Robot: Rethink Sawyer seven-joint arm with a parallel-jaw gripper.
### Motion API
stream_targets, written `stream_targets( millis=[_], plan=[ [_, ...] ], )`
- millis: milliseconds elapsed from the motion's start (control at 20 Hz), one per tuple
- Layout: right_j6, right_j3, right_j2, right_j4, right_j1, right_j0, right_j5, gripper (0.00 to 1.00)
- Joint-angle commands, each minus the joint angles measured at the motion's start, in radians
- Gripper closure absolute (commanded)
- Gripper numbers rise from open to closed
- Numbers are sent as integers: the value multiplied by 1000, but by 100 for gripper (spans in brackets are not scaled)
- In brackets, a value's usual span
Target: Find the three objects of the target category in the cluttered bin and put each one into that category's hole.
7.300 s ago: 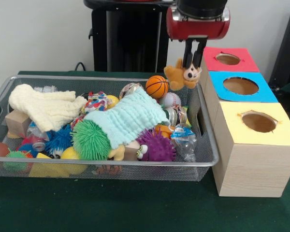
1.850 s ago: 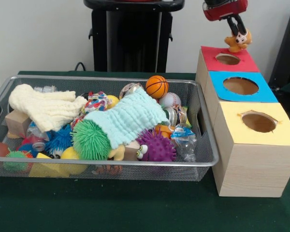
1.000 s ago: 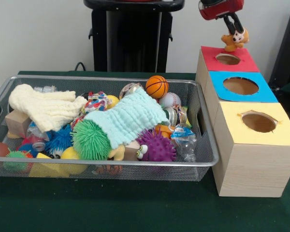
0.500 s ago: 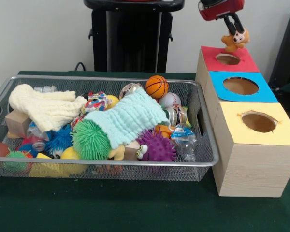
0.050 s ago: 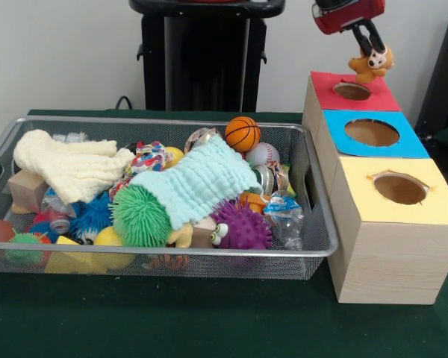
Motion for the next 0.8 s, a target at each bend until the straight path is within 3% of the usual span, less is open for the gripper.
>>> stream_targets(
  millis=[50, 550, 800],
  plan=[
    [-139, -131, 71, 85, 49, 4, 21, 100],
    [-390, -120, 36, 249, 169, 38, 70, 100],
    [-458, -134, 26, 317, 218, 62, 93, 100]
  ],
)
